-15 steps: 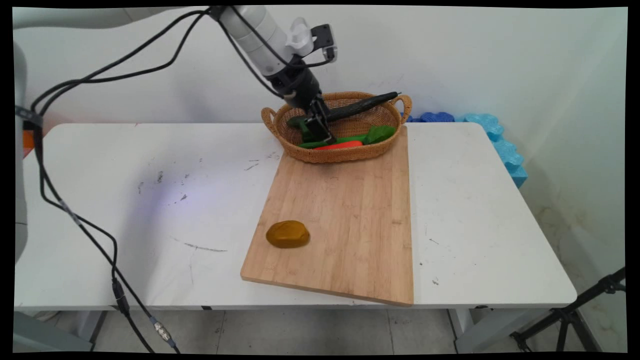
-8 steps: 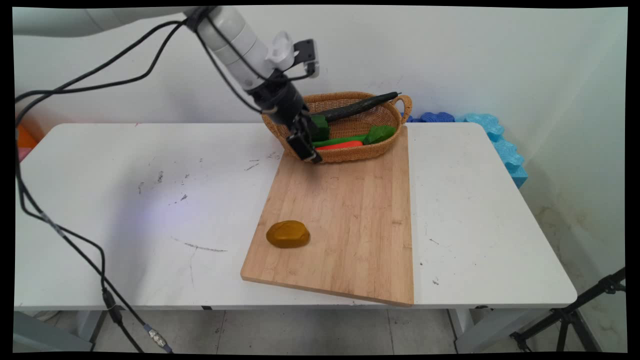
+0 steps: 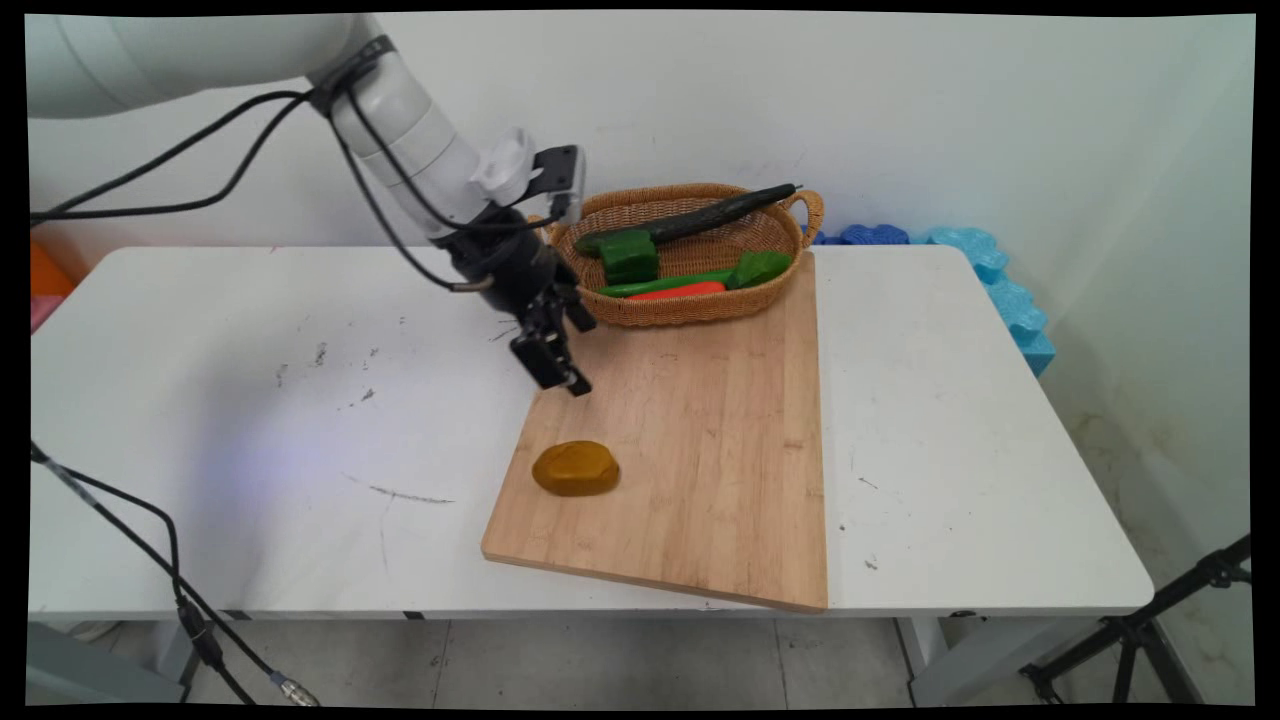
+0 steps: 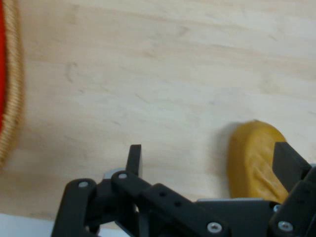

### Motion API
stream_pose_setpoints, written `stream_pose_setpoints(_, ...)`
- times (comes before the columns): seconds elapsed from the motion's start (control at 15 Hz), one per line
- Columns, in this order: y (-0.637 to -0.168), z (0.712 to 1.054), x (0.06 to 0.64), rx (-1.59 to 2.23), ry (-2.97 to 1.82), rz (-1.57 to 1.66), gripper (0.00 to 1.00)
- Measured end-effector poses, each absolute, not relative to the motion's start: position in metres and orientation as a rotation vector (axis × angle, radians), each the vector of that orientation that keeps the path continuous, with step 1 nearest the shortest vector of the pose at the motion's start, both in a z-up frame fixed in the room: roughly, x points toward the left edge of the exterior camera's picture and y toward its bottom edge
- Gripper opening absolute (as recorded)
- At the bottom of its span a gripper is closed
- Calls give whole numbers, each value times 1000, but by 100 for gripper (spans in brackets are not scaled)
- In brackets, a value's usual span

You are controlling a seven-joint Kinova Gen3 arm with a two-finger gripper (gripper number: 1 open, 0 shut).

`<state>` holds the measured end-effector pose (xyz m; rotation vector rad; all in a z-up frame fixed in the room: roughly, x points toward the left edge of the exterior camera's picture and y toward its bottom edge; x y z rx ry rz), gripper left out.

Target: Pick up the potato from the cutting board

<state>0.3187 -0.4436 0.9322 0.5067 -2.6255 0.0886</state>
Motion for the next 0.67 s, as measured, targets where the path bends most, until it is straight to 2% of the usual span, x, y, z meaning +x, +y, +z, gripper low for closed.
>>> stream_pose_setpoints(0.67,-410,921,326,516,-2623,-8,100)
